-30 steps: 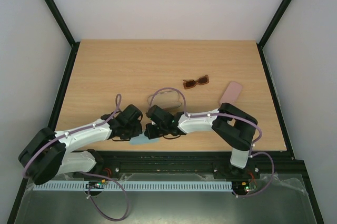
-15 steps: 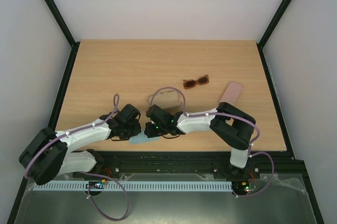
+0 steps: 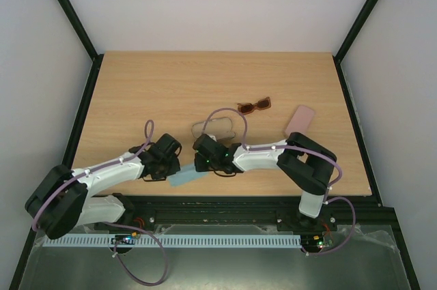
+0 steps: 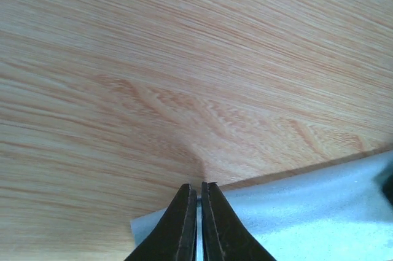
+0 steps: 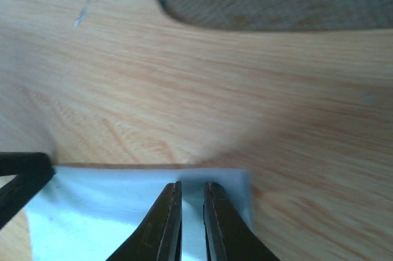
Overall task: Organize the sunglasses
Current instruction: Fold the glasses cleaning cloth at the center of the board.
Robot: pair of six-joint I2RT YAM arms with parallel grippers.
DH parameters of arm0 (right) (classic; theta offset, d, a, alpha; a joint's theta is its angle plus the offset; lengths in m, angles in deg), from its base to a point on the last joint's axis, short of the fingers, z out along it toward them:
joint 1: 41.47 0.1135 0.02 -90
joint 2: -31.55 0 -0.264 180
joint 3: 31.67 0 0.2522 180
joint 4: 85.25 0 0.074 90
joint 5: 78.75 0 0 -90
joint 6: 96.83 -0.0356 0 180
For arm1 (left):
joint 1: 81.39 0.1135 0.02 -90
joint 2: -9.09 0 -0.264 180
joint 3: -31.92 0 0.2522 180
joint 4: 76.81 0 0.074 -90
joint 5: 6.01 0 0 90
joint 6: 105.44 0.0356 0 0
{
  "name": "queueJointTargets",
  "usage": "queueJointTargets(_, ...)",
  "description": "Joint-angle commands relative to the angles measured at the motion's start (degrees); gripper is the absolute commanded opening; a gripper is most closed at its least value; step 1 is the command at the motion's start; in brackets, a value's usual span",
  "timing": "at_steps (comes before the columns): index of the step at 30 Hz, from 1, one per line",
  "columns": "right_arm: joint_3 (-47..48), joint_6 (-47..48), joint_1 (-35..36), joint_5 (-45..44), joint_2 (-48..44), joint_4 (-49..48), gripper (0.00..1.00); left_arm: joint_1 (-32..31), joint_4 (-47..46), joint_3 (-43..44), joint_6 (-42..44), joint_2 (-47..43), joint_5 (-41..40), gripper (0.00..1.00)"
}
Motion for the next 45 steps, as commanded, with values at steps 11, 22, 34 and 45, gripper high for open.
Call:
queueJointTargets(11,1.87,3.96,-0.4,10.73,-2.17,-4.32,0.2,0.41,6.76,2.12,0.4,-6.48,1.01,0.09)
queueJointTargets(22,6.69,4.13,0.47,13.86,4.95,-3.4,0.2,1.09,2.85,-2.37,-0.38,-3.23,0.99,0.04)
queueJointTargets(34,6.13,1.65,0.4,0.32,5.7,1.1,0.17,1.3,5.6,-2.79,-0.9,-1.73,-1.41,0.05)
queueJointTargets(45,3.47,0.63,-0.38,-14.72,3.41,8.68,0.15,1.3,6.73,-1.62,-0.16,-1.92,-2.32,0.06)
